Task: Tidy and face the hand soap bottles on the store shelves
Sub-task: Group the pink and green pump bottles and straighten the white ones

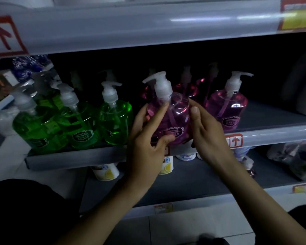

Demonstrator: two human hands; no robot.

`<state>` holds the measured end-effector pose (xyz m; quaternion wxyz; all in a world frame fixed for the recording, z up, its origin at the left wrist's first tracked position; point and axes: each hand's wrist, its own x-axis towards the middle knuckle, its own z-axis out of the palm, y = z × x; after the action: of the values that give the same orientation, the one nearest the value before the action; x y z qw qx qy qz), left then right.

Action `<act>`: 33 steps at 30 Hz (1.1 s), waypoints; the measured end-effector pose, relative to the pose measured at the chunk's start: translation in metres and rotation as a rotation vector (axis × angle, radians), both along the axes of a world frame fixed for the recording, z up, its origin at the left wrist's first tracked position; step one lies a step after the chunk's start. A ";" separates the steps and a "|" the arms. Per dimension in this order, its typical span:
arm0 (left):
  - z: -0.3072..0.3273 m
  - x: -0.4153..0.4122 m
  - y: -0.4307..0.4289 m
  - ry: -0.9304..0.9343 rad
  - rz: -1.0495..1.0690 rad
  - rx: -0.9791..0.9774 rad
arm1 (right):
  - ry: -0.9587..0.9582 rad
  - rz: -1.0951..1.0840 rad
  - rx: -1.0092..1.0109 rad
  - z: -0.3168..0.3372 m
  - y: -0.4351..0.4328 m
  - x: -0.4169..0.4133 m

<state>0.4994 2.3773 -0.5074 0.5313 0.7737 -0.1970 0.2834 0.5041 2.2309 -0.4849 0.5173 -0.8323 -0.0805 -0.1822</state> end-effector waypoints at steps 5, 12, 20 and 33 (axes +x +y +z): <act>-0.008 0.013 0.010 -0.074 0.122 0.194 | 0.064 0.045 -0.087 -0.004 0.008 0.007; -0.006 0.024 0.010 -0.067 0.133 0.352 | 0.065 0.258 -0.029 -0.007 0.009 0.025; -0.004 0.024 0.009 0.051 0.099 0.429 | -0.007 0.278 -0.072 -0.006 0.010 0.037; -0.019 -0.001 0.005 -0.191 0.225 0.597 | -0.116 0.118 -0.264 -0.022 0.009 0.016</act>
<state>0.4985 2.3827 -0.5265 0.2256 0.8821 -0.2335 0.3413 0.5202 2.2401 -0.5066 0.4077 -0.8750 -0.1821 -0.1871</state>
